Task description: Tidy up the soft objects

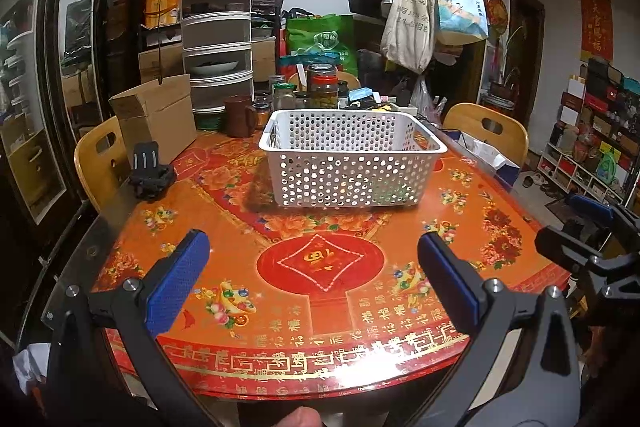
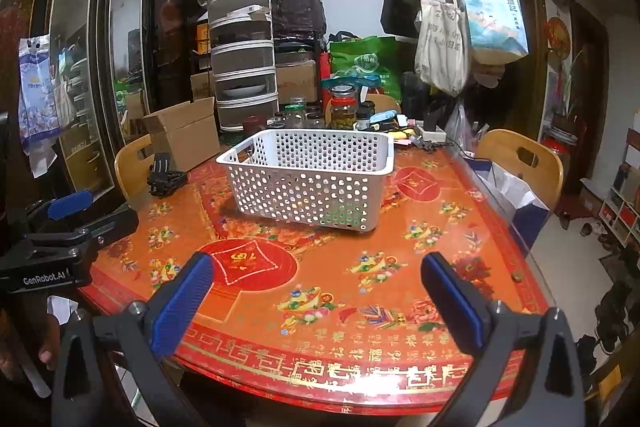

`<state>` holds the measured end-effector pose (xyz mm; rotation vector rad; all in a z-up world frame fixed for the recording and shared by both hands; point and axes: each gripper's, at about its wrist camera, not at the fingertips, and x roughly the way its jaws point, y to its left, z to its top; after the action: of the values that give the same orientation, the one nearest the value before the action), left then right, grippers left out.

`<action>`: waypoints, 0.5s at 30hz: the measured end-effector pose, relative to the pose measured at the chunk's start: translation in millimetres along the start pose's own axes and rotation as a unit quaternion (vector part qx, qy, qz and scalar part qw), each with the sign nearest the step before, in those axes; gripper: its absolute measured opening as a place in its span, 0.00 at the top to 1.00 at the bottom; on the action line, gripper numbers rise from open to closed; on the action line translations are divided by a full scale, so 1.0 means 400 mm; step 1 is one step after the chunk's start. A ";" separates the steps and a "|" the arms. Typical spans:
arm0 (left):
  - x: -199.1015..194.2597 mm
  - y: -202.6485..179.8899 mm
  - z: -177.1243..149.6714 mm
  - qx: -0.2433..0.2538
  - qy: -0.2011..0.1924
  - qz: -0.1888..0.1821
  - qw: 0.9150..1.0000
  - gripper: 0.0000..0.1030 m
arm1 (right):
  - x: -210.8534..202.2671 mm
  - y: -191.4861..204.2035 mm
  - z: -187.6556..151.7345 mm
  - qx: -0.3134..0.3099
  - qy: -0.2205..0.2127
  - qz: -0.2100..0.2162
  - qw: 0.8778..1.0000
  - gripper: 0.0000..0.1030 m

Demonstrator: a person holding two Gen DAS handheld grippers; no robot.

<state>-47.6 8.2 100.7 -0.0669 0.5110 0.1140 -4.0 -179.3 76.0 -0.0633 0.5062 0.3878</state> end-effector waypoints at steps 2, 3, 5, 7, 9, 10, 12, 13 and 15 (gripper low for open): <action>0.001 0.001 0.003 0.000 0.000 0.001 1.000 0.00 | 0.002 -0.002 0.000 0.001 0.001 0.001 1.000 0.00; 0.001 0.002 0.003 0.000 0.000 0.001 1.000 0.00 | 0.004 -0.002 -0.001 0.001 0.002 0.000 1.000 0.00; 0.001 0.002 0.002 0.001 0.000 0.000 1.000 0.00 | 0.005 -0.005 0.000 0.001 0.003 0.000 1.000 0.00; 0.001 0.002 0.003 0.000 0.000 0.000 1.000 0.00 | 0.006 -0.004 -0.001 0.001 0.004 0.001 1.000 0.00; 0.001 0.002 0.003 0.000 0.000 0.000 1.000 0.00 | 0.008 -0.002 -0.001 0.000 0.005 0.001 1.000 0.00; 0.001 0.002 0.003 0.000 0.000 0.001 1.000 0.00 | 0.009 -0.002 -0.002 -0.001 0.006 0.001 1.000 0.00; 0.001 0.002 0.002 0.000 0.000 0.000 1.000 0.00 | 0.010 -0.002 -0.003 -0.001 0.006 0.002 1.000 0.00; 0.003 0.003 -0.001 -0.001 0.000 0.000 1.000 0.00 | 0.009 -0.001 -0.002 -0.002 0.006 0.002 1.000 0.00; 0.004 0.002 0.000 0.000 0.000 0.001 1.000 0.00 | 0.009 0.000 -0.003 -0.002 0.006 0.003 1.000 0.00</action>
<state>-46.5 9.3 99.8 -0.0660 0.5100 0.1149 -1.7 -178.4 73.3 -0.0683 0.5168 0.3937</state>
